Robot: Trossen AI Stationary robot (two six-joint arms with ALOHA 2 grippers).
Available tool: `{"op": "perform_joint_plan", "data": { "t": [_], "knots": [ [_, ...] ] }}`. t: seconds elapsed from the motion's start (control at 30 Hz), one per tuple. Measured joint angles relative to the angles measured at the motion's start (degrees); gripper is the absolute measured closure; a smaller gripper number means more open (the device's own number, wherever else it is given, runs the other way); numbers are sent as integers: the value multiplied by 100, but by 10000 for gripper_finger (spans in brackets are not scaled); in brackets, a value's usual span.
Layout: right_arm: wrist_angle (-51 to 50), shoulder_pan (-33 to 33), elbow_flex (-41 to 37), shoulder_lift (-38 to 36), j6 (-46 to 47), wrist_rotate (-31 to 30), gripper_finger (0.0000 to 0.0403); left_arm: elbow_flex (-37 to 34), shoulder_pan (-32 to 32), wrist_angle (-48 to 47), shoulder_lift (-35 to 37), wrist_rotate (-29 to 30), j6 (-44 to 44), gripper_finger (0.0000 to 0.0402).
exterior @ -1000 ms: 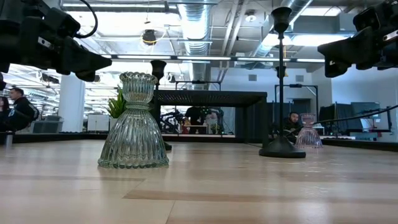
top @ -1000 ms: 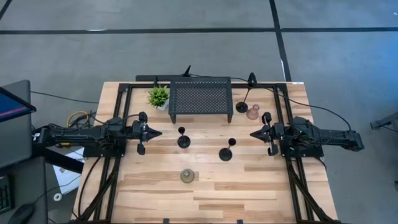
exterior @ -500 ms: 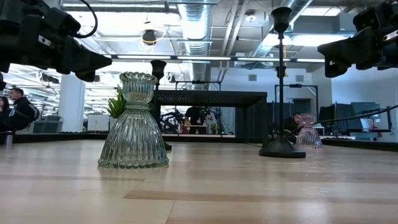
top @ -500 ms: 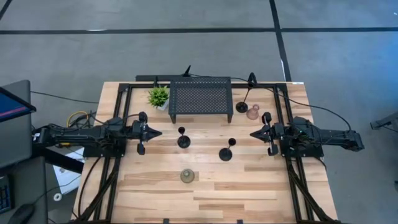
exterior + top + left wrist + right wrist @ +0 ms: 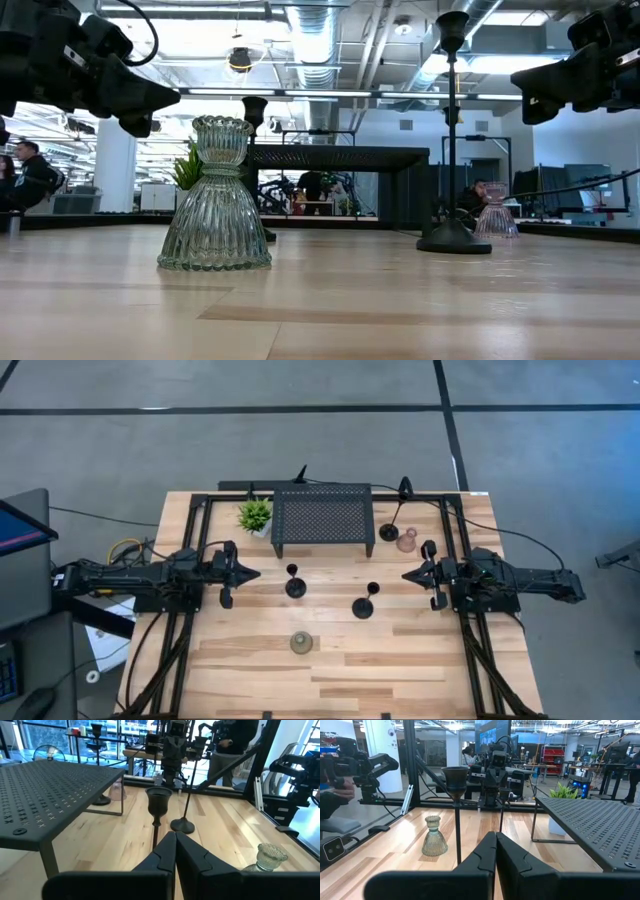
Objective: Pick & Place candle stick holders
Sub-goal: Put the black candle holder on the shelf
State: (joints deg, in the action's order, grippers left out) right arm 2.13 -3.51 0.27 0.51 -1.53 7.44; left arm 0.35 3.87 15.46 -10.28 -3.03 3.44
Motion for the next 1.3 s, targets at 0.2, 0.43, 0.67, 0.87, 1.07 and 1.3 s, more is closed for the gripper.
{"op": "perform_joint_plan", "data": {
  "t": [0.2, 0.43, 0.67, 0.87, 1.07, 1.3],
  "knots": [
    [0, -1, -2, 0, -4, 0, 403, -1, -1, 6, 0, -2, -11, 395],
    [-15, -1, -1, 1, -80, -1, 403, 0, 0, 44, 0, -1, 17, 395],
    [-2, -2, -2, 0, -338, -2, 403, -1, 0, 80, 0, -2, -9, 395],
    [-11, -2, -2, 2, -133, 0, 403, -1, -1, 112, 0, -2, -11, 395],
    [-11, -2, -1, 2, -187, 0, 403, -1, -1, 138, 0, -2, -13, 395],
    [4, -1, -1, 1, -187, -1, 403, 0, 0, 167, 0, -2, -13, 395]
  ]
}}
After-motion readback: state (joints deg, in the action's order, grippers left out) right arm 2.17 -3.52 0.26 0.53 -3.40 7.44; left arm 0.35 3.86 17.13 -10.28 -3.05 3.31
